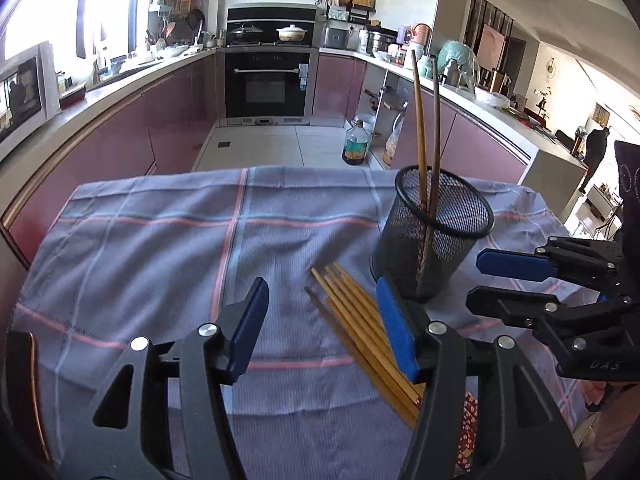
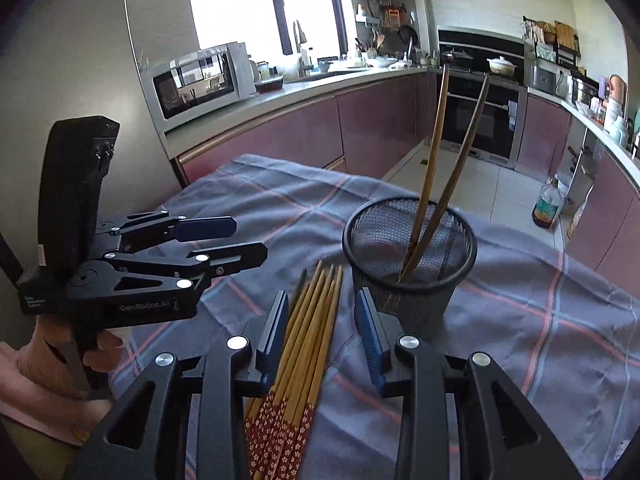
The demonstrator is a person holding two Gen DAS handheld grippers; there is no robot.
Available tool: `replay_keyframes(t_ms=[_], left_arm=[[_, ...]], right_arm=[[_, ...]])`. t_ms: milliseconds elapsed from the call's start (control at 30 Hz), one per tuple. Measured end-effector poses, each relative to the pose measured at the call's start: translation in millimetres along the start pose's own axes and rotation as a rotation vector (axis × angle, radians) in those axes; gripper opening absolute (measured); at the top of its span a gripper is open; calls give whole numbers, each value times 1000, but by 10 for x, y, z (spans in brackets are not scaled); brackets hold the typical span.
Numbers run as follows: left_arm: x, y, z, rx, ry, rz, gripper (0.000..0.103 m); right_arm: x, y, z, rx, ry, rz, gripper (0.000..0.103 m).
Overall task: Organize utensils
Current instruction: 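Move the right tool back to the chopstick pile and close on chopsticks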
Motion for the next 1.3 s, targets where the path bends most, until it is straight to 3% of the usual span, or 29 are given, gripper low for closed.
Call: replay_keyframes(t_ms=[167,433,1067,1300], left_arm=[[-238,-35,-51,-16,34,24,56],[-360,-151,-48,-10,49,9,55],[-644,-244,-352,-13,153,5,52],[-684,-307,-452,-26,171,-3,51]], right_arm=[[-253,-105,-154,-28,51,-39,33],[-421,-167,-233,-47,78,-75,33],[-470,-137,-343,-69,93,-72,33],[-494,-138,-409,-86,112,-55,27]])
Point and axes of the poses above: each gripper's, at about its wrist camera, not at the fingertips, and z roughly against the way its jaws point, y to its left, x to its top, the point moved 8 cm from there along -z, roughly the way its jaws point, and after that the axes turned 12 degrees about -z, right-handed, at the moved point
